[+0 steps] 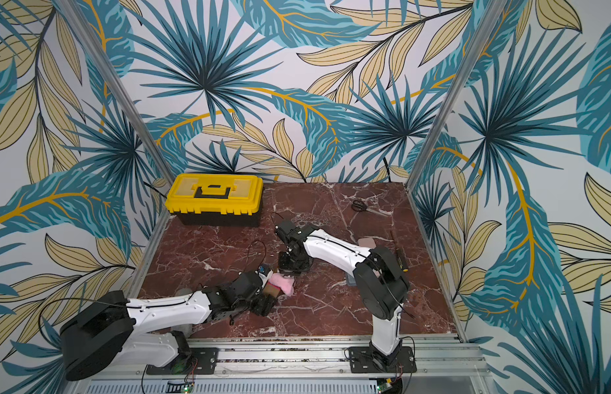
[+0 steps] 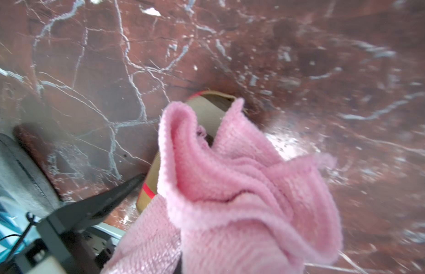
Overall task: Wipe the eyeglass case
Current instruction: Pick up the eyeglass case from the center of the board, then wipe the dirt from the eyeglass case.
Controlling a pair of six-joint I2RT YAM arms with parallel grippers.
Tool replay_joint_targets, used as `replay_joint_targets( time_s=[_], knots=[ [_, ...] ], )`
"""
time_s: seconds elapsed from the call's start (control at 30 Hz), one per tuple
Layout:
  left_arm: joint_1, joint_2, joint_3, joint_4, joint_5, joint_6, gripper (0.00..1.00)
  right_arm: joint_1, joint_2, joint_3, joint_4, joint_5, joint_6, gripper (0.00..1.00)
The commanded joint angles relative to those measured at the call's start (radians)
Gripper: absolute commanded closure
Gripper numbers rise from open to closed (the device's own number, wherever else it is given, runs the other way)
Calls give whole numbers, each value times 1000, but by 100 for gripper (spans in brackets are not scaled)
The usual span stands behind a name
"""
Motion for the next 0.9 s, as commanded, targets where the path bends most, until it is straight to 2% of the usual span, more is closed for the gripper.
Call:
replay_joint_targets(
  time_s=[0.0,0.1,0.2,0.27,0.33,0.53,0.63,0.73,0.8,0.87],
  knots=[
    [-3,19,-29,33,-33,3,24,-6,54,21,13,-36,15,100],
    [-2,56,-9,53,-43,23,26,-29,87,49,-42,79,-39,100],
    [-2,73,-11,77,-38,24,35,-45,132,124,-129,314,-117,100],
    [-2,72,-22,75,-40,19,39,-44,137,144,-151,393,-151,100],
    [-3,57,-42,85,-43,11,40,-35,103,116,-133,373,-155,100],
    [-3,21,-78,132,-50,14,46,53,-12,29,-85,153,-48,100],
    [-2,17,-70,136,-49,28,49,95,-7,-20,14,22,50,100],
    [-2,14,-73,151,-38,35,53,88,42,-44,146,-91,135,100],
    [-2,13,-74,150,-32,36,55,72,90,-7,162,-96,129,100],
    [-3,7,-77,150,-26,37,56,0,140,34,113,-47,95,100]
  ],
)
